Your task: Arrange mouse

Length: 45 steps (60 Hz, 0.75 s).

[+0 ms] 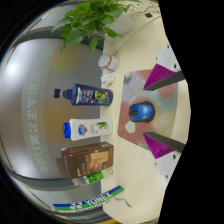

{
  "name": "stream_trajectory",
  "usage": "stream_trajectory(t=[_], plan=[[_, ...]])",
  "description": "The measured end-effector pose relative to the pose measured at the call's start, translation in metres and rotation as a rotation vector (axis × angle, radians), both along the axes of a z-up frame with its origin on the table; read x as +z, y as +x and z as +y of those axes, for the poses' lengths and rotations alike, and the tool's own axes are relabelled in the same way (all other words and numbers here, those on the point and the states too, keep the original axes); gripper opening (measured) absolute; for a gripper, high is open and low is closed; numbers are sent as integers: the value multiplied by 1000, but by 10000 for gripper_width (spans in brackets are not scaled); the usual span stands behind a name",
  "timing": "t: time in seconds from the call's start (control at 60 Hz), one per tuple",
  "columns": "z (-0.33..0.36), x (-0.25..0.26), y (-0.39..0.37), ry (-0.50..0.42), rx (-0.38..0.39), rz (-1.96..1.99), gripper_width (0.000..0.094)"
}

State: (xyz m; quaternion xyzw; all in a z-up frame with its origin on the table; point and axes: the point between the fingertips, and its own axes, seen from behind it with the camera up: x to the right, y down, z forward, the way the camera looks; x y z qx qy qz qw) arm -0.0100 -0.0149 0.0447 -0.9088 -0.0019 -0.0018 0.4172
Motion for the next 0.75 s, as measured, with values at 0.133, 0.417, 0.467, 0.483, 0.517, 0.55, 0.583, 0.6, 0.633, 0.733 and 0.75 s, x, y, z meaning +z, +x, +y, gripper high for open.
stream_trajectory(t=[0.133,0.417,0.467,0.483,0.517,0.55,0.583,0.6,0.633,0.733,0.75], plan=[[-46,36,-5,18,-16,-23,856],[-139,102,-25,71,-59,-68,858],[-152,110,-28,84,-66,-76,858],[-156,113,-29,87,-69,-77,854],[-163,116,-31,90,-75,-75,854],[-170,118,-34,90,-78,-76,854],[-176,119,-35,87,-81,-77,853],[-179,120,-36,87,-81,-79,854],[-184,121,-38,90,-83,-84,853],[-193,122,-44,85,-77,-91,854],[-194,122,-45,86,-77,-93,854]])
